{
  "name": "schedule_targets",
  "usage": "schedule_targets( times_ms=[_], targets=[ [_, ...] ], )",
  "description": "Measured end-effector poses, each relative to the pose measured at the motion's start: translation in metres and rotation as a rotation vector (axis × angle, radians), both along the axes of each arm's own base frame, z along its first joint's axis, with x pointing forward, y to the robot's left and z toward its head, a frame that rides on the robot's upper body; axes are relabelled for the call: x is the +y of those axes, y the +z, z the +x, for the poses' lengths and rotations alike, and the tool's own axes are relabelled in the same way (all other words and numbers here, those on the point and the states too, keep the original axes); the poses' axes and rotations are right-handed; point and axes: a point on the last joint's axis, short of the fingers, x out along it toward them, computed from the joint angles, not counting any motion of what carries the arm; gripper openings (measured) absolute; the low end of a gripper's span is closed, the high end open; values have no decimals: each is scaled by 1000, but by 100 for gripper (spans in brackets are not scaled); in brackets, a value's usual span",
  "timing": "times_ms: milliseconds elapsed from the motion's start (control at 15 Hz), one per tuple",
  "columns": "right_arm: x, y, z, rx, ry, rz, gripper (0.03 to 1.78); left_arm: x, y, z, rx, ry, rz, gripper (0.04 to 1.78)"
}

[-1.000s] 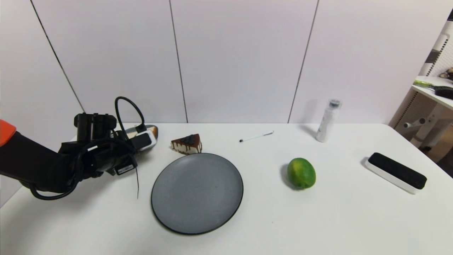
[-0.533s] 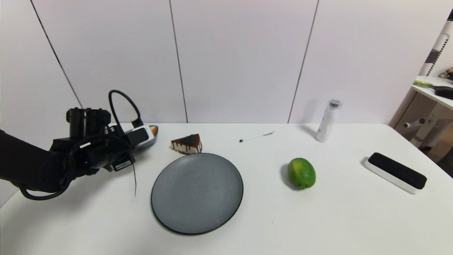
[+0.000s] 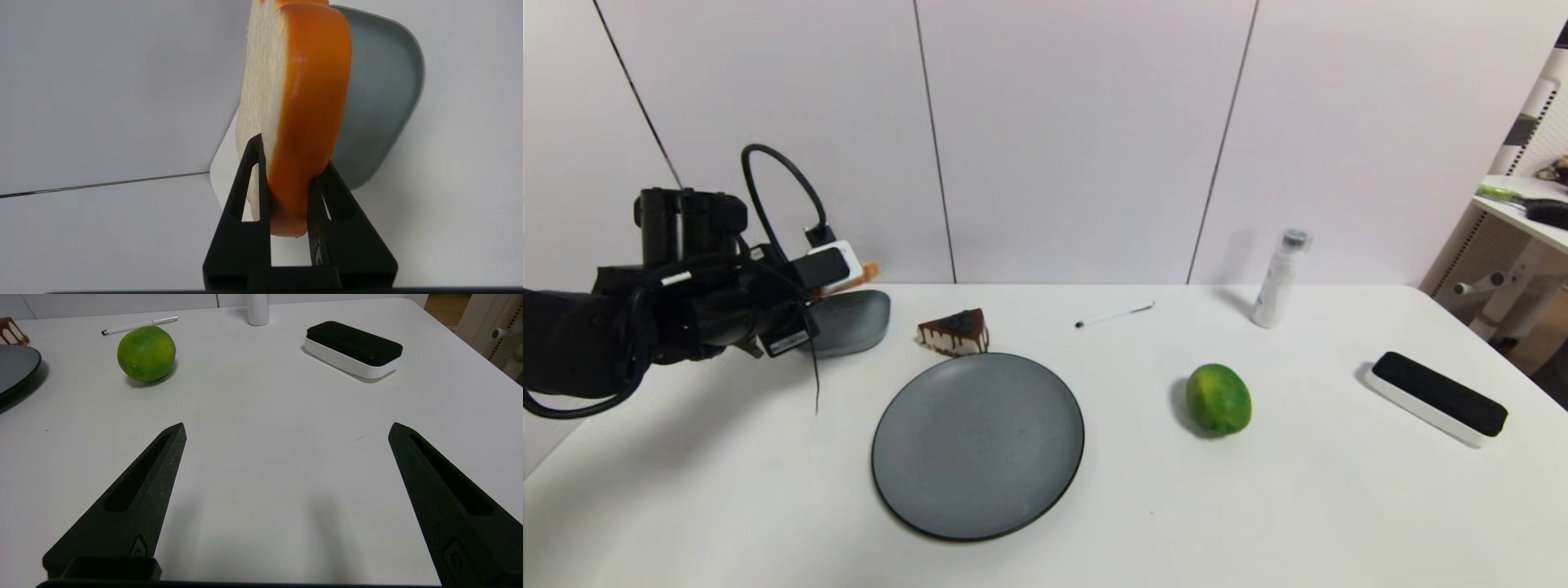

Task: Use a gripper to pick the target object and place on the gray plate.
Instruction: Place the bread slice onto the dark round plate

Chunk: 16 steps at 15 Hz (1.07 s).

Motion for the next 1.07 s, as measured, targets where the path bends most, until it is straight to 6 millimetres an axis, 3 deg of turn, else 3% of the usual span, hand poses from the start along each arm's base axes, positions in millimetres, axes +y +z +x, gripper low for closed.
schedule_targets(
  times_ms=[267, 400, 600, 800, 1067],
  targets=[
    [0, 0, 0, 0, 1, 0, 171, -6, 68, -4, -116, -10, -53, 30],
    [0, 0, 0, 0, 1, 0, 171, -35, 95, -16, -128, -64, -196, 30],
    [0, 0, 0, 0, 1, 0, 171, -87, 119, -44, -69, -151, -520, 30],
    [0, 0, 0, -1, 0, 0, 171, -119, 116, -72, 50, -186, -773, 30],
    [0, 0, 0, 0, 1, 0, 171, -135, 73, -98, 254, -148, -854, 30]
  ],
)
